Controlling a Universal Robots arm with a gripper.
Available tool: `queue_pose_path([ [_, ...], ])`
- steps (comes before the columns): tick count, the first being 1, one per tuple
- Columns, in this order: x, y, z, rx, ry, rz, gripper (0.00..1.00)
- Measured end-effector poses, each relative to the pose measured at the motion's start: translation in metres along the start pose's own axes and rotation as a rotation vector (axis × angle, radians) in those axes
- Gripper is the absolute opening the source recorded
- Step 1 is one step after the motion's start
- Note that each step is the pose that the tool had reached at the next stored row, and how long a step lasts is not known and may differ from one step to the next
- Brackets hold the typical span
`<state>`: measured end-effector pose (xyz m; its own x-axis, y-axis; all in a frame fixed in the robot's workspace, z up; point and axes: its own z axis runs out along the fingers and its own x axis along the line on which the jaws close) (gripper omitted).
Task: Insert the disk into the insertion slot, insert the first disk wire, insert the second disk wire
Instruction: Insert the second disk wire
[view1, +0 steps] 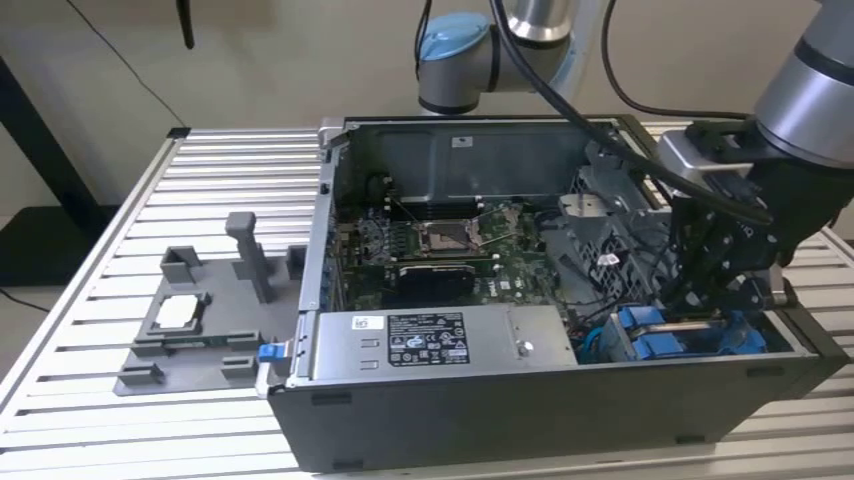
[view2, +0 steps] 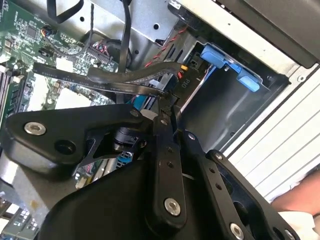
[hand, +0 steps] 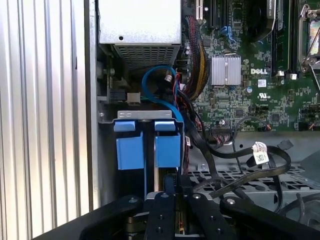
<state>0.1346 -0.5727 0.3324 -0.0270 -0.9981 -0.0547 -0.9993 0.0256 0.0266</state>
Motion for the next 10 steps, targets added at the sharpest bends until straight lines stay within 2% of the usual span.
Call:
queue_pose_path([
  [3,0.0003,-0.0001,0.0011,-0.0002,-0.0021,0.000,0.17],
  [4,0.0007,0.0000,0.0010,-0.0002,-0.0020,0.000,0.24],
  [10,0.0034,0.0001,-0.0016,-0.0016,-0.0032,0.000,0.24],
])
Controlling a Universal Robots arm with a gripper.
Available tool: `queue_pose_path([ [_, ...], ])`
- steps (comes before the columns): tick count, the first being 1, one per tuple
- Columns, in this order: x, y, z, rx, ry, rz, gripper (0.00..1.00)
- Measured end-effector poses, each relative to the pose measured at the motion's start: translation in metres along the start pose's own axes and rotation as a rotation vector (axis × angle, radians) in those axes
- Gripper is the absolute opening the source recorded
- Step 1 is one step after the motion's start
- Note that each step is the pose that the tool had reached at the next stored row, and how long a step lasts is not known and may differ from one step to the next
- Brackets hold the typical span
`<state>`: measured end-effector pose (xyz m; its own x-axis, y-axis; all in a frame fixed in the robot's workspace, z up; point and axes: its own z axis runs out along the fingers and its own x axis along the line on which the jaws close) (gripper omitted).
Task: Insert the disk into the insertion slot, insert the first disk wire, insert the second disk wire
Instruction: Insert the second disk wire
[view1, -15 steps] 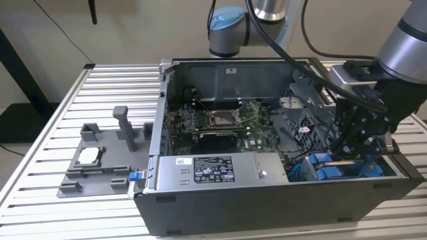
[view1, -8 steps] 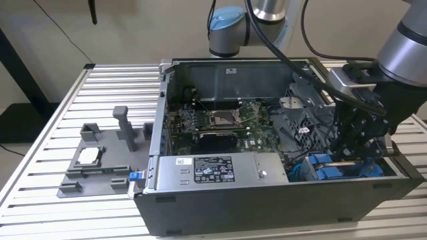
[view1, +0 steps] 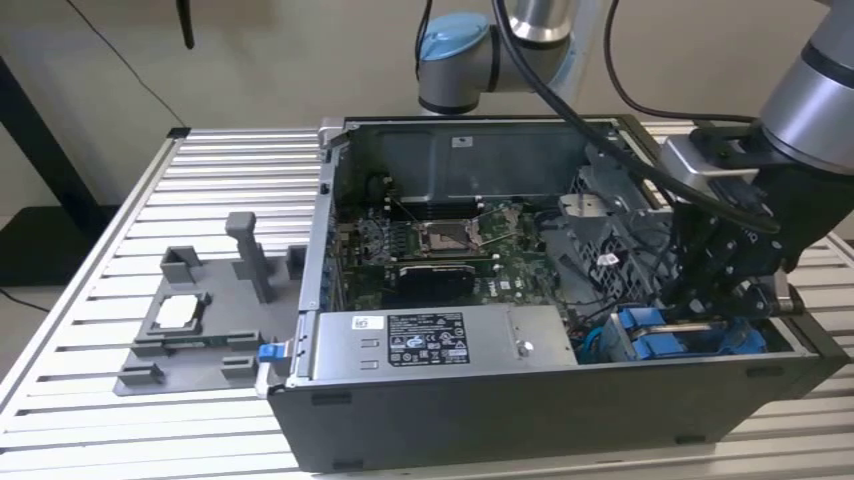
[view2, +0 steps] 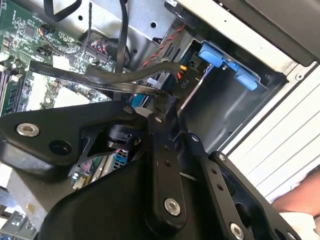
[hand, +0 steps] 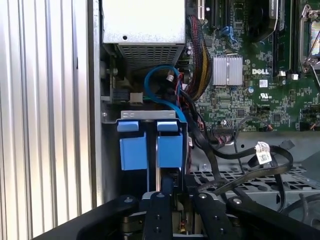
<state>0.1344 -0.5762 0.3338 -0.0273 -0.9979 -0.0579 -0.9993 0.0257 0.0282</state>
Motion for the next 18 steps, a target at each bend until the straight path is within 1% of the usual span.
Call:
queue_pose_path([
  [3,0.0013,-0.0001,-0.0013,-0.0006,0.0000,0.000,0.24],
  [9,0.0013,0.0000,-0.0031,-0.0006,-0.0012,0.000,0.24],
  [12,0.0012,0.0001,-0.0051,-0.0007,-0.0023,0.000,0.24],
  [18,0.0010,0.0001,-0.0068,-0.0007,-0.0045,0.000,0.24],
])
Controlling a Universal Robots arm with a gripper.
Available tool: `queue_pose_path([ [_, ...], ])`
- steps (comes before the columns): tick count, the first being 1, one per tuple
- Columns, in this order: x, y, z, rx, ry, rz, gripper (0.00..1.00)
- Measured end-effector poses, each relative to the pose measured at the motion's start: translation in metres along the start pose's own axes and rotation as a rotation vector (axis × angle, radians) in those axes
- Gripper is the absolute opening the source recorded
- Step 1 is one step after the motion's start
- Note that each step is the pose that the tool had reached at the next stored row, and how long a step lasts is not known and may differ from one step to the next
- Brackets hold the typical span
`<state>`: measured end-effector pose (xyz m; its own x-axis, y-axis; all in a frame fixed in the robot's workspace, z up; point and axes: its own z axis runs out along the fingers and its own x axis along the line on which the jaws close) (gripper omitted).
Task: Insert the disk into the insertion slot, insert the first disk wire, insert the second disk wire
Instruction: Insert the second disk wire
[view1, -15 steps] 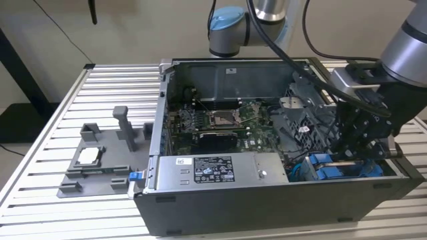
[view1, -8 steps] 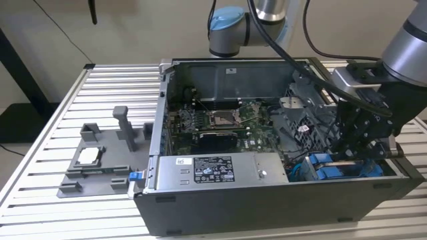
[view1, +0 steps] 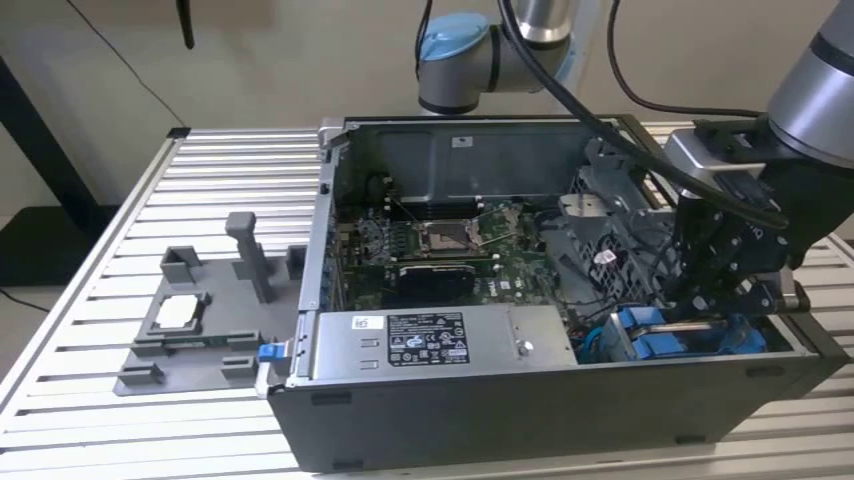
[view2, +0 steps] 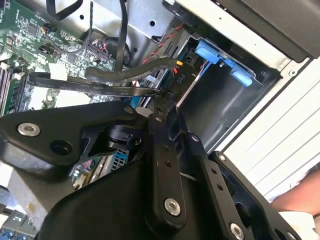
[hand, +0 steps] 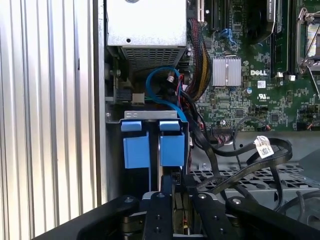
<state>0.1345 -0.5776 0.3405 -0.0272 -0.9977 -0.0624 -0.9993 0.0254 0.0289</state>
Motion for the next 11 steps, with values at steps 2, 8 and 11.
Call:
queue_pose_path([
  [2,0.0000,0.0000,0.0000,0.0000,0.0000,0.000,0.24],
  [8,0.0002,-0.0001,0.0023,0.0011,0.0003,0.000,0.24],
  [11,0.0002,-0.0001,0.0037,0.0029,0.0006,0.000,0.24],
])
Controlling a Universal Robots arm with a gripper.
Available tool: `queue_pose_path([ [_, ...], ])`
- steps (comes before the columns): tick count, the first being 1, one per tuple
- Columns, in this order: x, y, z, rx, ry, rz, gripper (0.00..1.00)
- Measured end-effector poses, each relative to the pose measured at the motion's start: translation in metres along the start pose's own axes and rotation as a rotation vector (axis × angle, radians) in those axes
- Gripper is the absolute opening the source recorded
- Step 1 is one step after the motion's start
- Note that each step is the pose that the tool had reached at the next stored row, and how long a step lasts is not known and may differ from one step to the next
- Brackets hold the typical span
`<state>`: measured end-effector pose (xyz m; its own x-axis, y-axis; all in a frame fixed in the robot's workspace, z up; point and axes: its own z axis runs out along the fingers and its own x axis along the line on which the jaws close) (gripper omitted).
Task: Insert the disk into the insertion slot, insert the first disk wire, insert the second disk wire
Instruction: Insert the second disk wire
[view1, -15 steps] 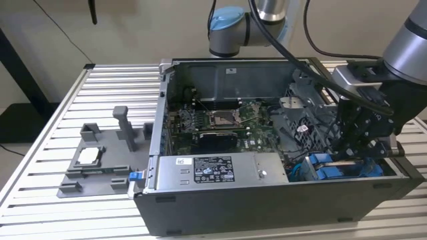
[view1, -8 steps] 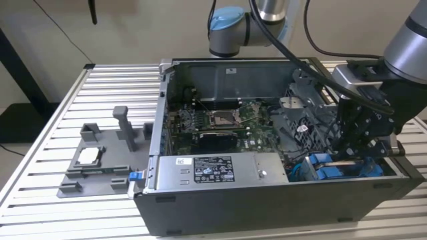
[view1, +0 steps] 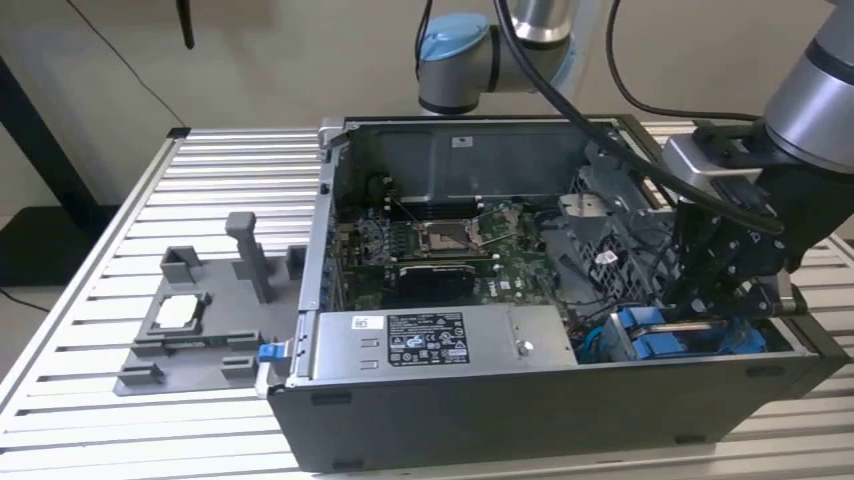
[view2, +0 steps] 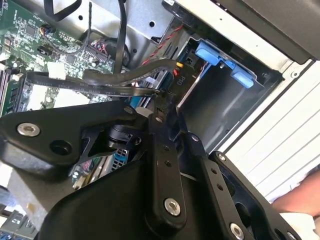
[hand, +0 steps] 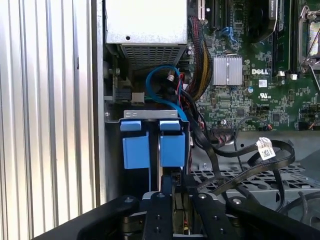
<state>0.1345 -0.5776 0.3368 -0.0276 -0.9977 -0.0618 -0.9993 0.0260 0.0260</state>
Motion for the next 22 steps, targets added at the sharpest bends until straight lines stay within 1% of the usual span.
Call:
queue_pose_path([
  [5,0.0001,0.0001,0.0004,0.0003,-0.0004,0.001,0.24],
  [6,0.0001,0.0004,0.0007,0.0014,-0.0005,0.001,0.24],
  [8,0.0001,0.0004,0.0013,0.0029,-0.0006,0.001,0.25],
  [9,0.0001,0.0004,0.0013,0.0030,-0.0005,0.001,0.32],
  [12,0.0001,0.0005,0.0013,0.0032,-0.0005,0.002,0.32],
  [16,-0.0001,0.0006,-0.0027,0.0031,-0.0005,0.002,0.32],
  [18,-0.0002,0.0006,-0.0030,0.0031,-0.0008,0.002,0.32],
  [20,-0.0002,0.0006,-0.0031,0.0032,0.0004,0.002,0.32],
  [22,-0.0003,0.0007,-0.0052,0.0032,0.0011,0.002,0.32],
])
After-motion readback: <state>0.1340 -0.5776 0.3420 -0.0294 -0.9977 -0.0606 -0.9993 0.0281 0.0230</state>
